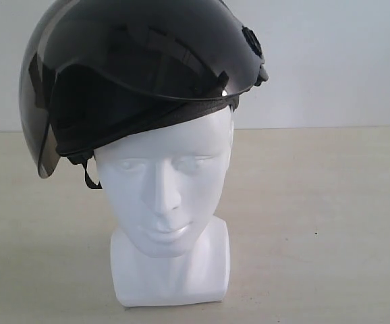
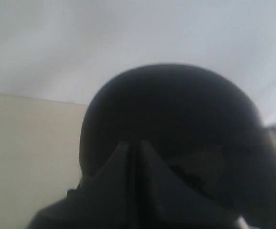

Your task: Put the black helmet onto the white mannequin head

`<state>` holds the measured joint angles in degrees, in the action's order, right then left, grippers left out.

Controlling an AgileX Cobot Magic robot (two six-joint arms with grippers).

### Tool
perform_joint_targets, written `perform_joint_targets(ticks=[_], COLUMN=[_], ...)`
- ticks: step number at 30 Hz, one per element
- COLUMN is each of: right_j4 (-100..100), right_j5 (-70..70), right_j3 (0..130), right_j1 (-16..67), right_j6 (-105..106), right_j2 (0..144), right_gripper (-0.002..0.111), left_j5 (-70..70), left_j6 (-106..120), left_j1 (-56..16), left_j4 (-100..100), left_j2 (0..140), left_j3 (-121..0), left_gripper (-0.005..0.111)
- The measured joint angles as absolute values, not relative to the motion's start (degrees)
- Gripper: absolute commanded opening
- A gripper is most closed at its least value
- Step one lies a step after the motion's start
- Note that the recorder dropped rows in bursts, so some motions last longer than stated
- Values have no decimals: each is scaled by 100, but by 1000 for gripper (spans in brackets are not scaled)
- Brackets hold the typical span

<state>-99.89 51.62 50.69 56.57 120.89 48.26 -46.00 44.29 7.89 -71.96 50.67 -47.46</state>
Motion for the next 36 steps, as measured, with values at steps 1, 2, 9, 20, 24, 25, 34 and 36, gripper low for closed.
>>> perform_joint_targets(ticks=[1, 2, 9, 20, 24, 25, 34, 36], right_j4=[-9995, -10004, -10009, -10009, -10009, -10009, -10009, -10009], right_j5=[5176, 5173, 5189, 5222, 5235, 5235, 5235, 5235], right_j3=[5069, 5069, 5069, 5069, 5069, 5069, 5069, 5069], right_j1=[5657, 5657, 5657, 5657, 5657, 5657, 5657, 5657], right_j6=[12103, 12117, 12117, 12117, 12117, 12117, 12128, 12128], right_j2=[4826, 4826, 4826, 4826, 4826, 4826, 4826, 4826], right_gripper=[43, 43, 43, 43, 43, 43, 43, 43], left_j5=[-4600, -4600, -4737, -4027, -3405, -3166, -1992, -1958], left_j6=[4577, 4720, 5730, 6836, 8080, 8347, 8950, 8962], left_j1=[789, 789, 789, 789, 789, 789, 789, 789], left_j4=[-7239, -7276, -7111, -7990, -9229, -9377, -9757, -9767], left_j2=[4900, 4701, 3784, 3173, 2559, 2383, 1405, 1371], left_j3=[-4495, -4252, -2702, -1420, -897, -776, -90, -33], left_gripper=[4, 4, 4, 4, 4, 4, 4, 4])
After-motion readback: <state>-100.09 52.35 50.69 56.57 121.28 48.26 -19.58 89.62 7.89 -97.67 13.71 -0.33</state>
